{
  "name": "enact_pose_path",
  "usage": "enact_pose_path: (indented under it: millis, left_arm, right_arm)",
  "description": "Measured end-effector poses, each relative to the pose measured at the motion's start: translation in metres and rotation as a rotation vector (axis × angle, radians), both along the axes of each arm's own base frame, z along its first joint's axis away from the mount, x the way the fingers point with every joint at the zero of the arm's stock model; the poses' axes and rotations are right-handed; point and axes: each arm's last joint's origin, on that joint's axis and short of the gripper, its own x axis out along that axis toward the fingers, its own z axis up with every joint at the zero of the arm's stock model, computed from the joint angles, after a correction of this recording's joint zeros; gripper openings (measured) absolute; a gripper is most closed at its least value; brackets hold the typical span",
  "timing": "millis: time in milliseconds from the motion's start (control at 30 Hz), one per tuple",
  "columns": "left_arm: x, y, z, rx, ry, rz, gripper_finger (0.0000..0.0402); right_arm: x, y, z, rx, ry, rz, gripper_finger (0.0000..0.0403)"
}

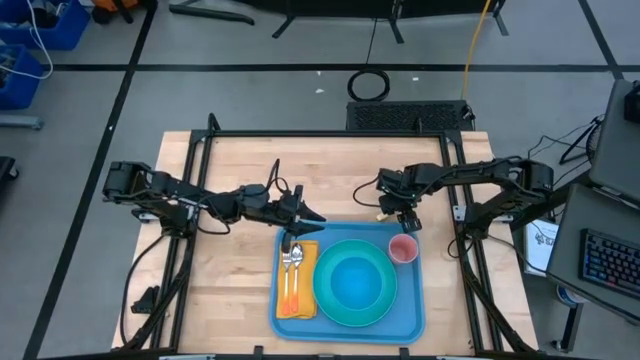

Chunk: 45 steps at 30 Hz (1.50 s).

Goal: Set up tray
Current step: Put the knife beside the spoon on top of the napkin

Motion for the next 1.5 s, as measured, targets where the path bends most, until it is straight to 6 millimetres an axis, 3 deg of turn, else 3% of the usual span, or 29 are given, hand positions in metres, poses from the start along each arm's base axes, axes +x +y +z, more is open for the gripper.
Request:
enact_pose_path:
  millis: [367, 833, 1500]
  left_arm:
    - [0.0, 0.0, 0.0, -0.001, -0.001, 0.0, 0.0108]
    - [0.0, 0.0, -0.001, 0.004, 0.014, 0.001, 0.0108]
    - [0.0, 0.0, -0.001, -0.001, 0.014, 0.001, 0.0108]
  right_arm:
    - [0.001, -0.005, -0.001, -0.042, -0.016, 0.009, 0.0172]
    - [-0.003, -0.007, 0.012, -0.093, -0.074, -0.004, 0.0177]
    - [-0.015, -0.017, -0.006, -0.116, -0.061, -0.014, 0.0178]
